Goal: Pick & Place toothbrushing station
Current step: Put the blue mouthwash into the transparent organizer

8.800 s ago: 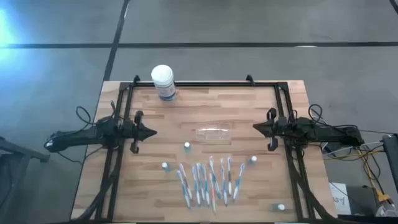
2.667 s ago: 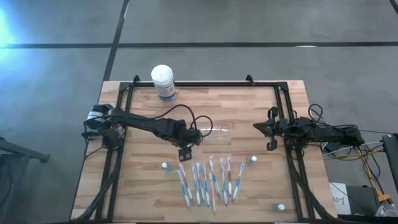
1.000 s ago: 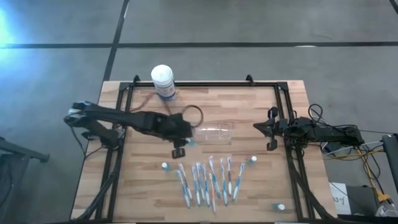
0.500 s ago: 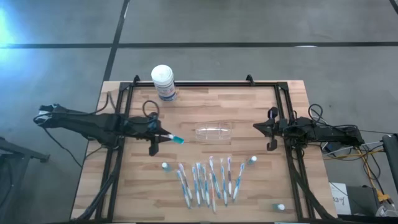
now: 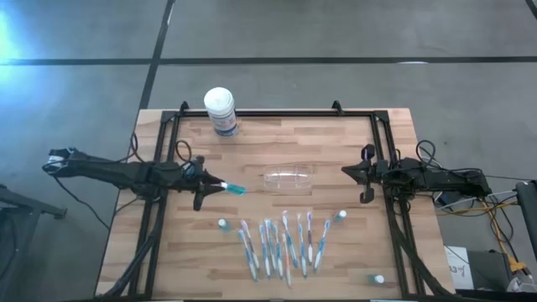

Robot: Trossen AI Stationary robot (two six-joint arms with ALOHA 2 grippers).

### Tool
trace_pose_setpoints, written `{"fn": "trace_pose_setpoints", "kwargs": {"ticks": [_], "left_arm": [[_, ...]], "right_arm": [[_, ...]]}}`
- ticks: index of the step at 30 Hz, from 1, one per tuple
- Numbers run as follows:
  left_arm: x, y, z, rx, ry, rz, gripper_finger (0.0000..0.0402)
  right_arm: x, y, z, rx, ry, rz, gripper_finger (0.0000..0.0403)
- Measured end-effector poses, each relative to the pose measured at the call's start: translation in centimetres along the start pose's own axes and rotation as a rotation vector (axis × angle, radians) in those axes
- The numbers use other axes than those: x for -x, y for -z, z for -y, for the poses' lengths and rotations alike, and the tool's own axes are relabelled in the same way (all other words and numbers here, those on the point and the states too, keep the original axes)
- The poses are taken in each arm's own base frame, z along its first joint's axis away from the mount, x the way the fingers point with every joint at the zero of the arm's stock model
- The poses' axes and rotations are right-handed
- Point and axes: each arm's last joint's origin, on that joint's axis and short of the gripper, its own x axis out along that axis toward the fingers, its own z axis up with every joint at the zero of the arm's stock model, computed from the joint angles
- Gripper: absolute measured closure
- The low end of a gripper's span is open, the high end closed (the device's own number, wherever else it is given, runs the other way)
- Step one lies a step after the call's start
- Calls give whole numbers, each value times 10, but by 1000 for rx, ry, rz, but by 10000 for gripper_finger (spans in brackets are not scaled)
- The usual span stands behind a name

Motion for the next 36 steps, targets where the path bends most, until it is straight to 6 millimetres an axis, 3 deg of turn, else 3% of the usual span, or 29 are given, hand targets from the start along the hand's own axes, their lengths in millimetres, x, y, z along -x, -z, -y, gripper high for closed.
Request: {"fn": "trace_pose_setpoints", "kwargs": {"ticks": [4, 7, 12, 16, 20, 26, 31, 36], "left_arm": [[-1, -3, 1, 31, -6, 9, 309], [-1, -23, 8, 28, -6, 34, 309], [-6, -80, 30, -72, -40, -3, 309], [-20, -129, 49, -164, -135, -96, 309], [-49, -167, 63, -262, -204, -229, 309], [-108, -204, 72, -409, -231, -411, 309], [-158, -221, 66, -489, -208, -540, 309], [-195, -223, 50, -556, -194, -661, 309]], "right_arm": [[0, 0, 0, 0, 0, 0, 394], [0, 0, 0, 0, 0, 0, 394], [0, 0, 0, -2, 0, -1, 394], [0, 0, 0, -3, 0, -1, 394], [0, 0, 0, -2, 0, -2, 394], [0, 0, 0, 1, 0, -4, 394], [0, 0, 0, 1, 0, -4, 394], [0, 0, 0, 2, 0, -4, 394]]}}
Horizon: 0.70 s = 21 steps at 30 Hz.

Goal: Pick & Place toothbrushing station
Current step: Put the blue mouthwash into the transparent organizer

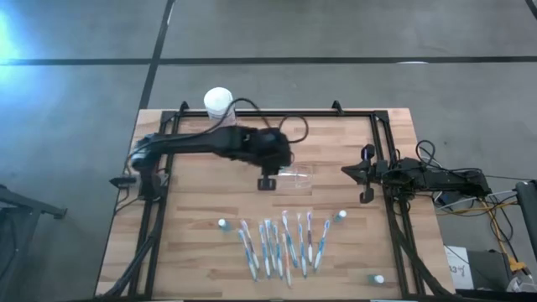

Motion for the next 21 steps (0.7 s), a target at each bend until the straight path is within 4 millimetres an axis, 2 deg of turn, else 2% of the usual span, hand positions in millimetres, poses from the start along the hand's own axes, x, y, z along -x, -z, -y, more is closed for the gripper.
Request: {"fn": "trace_pose_setpoints", "kwargs": {"ticks": [5, 9, 13, 21], "left_arm": [[-33, -3, -11, -29, 27, -69, 309], [-51, 0, -16, -24, 35, -105, 309], [-62, 2, -18, -15, 38, -122, 309], [-73, 2, -18, 2, 76, -104, 309]], "right_arm": [[0, 0, 0, 0, 0, 0, 394], [0, 0, 0, 0, 0, 0, 394], [0, 0, 0, 5, 0, 1, 394], [0, 0, 0, 18, 0, 1, 394]]}}
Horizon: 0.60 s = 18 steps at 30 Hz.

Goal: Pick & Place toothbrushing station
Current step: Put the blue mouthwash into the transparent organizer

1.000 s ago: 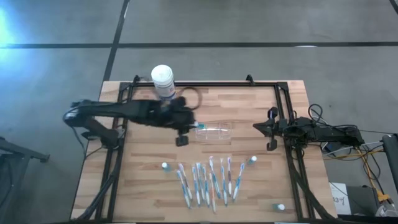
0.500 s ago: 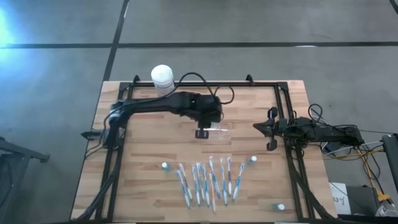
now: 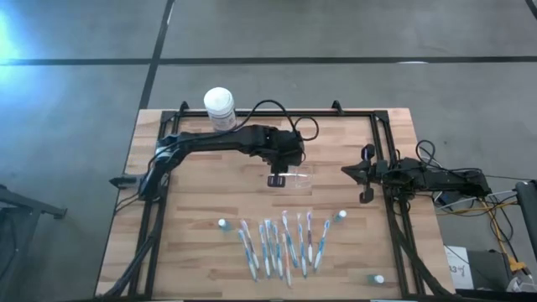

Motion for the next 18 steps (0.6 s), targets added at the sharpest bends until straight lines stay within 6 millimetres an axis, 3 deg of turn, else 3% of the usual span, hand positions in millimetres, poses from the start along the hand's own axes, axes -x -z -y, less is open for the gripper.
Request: {"fn": "trace_pose_setpoints", "kwargs": {"ticks": [18], "left_arm": [[-44, 23, -11, 74, 52, -11, 309]], "right_arm": [[0, 0, 0, 0, 0, 0, 394]]}}
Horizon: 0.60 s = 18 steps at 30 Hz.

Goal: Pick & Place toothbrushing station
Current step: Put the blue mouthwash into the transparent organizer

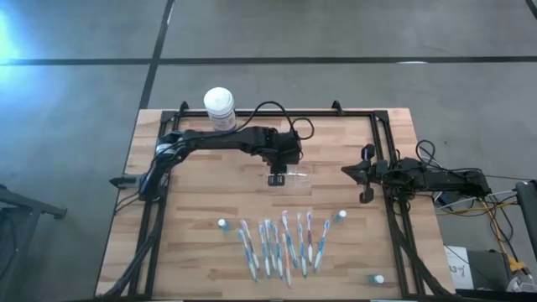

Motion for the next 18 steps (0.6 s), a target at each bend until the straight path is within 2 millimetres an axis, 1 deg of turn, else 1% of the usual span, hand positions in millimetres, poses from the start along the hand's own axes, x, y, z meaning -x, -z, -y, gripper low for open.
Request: {"fn": "trace_pose_setpoints", "kwargs": {"ticks": [8, 18], "left_arm": [[-15, 7, 1, 1, 12, -6, 309], [-16, 8, 1, 19, 9, 3, 309]], "right_arm": [[0, 0, 0, 0, -1, 0, 394], [0, 0, 0, 1, 0, 0, 394]]}}
